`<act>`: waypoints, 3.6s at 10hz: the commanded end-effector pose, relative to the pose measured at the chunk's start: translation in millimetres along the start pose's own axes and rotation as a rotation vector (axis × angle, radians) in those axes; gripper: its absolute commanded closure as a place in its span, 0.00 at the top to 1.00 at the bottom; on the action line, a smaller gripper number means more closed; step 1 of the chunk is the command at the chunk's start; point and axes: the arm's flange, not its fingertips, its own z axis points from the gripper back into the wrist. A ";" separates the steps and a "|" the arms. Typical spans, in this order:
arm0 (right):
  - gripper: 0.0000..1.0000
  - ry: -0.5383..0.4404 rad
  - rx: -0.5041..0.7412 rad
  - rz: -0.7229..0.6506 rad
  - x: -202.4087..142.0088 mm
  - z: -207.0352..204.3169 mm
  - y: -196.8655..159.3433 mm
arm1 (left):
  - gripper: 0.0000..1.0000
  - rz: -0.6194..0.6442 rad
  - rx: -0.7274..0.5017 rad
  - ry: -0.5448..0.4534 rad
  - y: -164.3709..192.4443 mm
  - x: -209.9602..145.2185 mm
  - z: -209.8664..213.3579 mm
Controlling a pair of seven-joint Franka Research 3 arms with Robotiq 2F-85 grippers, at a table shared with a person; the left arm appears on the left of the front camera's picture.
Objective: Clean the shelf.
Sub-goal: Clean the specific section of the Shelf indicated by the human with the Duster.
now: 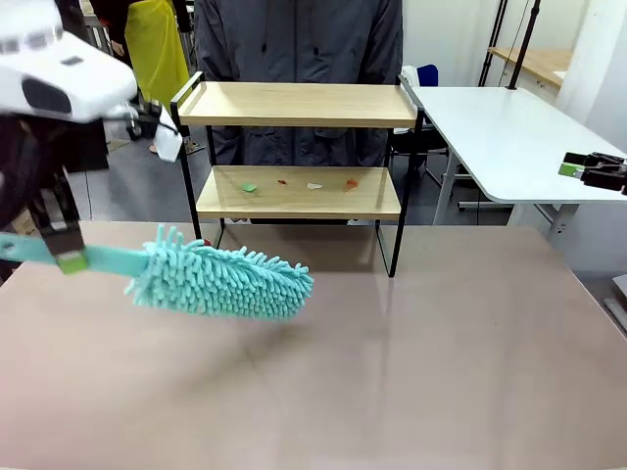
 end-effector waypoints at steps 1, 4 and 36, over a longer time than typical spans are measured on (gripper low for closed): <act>1.00 -0.006 -0.002 0.006 3.4 -1.3 0.3 | 0.13 -0.056 0.013 0.081 16.3 13.0 18.4; 1.00 -0.006 -0.002 0.006 3.4 -1.3 0.3 | 0.13 -0.025 0.006 0.041 4.0 5.1 13.2; 1.00 -0.006 -0.002 0.006 3.4 -1.3 0.3 | 0.13 -0.025 0.006 0.041 4.0 5.1 13.2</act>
